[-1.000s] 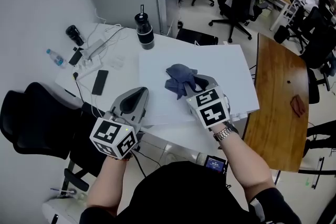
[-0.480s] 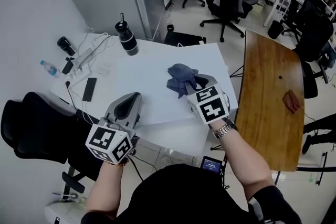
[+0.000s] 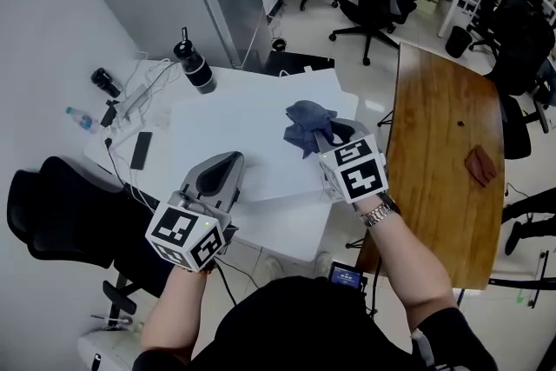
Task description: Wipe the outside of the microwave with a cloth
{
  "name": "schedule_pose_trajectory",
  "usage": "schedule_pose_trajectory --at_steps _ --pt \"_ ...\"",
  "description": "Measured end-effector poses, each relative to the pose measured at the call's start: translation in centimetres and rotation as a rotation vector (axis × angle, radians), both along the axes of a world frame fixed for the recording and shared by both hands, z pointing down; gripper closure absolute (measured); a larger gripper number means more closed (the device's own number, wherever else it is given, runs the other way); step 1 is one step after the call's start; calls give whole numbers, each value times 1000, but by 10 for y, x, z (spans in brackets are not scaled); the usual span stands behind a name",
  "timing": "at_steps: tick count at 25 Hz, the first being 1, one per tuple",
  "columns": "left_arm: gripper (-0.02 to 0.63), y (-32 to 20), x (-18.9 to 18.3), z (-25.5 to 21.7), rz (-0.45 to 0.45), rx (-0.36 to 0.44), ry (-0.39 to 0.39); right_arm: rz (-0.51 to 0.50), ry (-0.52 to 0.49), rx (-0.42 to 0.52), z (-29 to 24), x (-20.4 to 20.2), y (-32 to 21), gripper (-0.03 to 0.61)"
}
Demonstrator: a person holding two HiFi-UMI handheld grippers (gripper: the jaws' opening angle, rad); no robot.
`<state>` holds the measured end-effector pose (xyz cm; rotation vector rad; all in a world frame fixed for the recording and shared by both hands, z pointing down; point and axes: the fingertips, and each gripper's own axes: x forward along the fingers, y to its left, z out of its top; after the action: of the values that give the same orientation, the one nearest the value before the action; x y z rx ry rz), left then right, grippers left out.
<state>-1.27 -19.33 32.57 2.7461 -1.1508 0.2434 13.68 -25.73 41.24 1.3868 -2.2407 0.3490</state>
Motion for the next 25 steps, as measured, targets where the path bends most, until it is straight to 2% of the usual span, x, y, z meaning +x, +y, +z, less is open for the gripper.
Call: schedule_pose_trajectory --at_steps 10,19,25 --pt "609 1 99 2 100 -7 -16 33 -37 22 4 72 0 505" --pt "609 0 132 1 111 -26 -25 42 -97 32 12 99 -4 505" --pt "609 -1 165 3 160 -32 -50 55 -156 33 26 110 -3 506"
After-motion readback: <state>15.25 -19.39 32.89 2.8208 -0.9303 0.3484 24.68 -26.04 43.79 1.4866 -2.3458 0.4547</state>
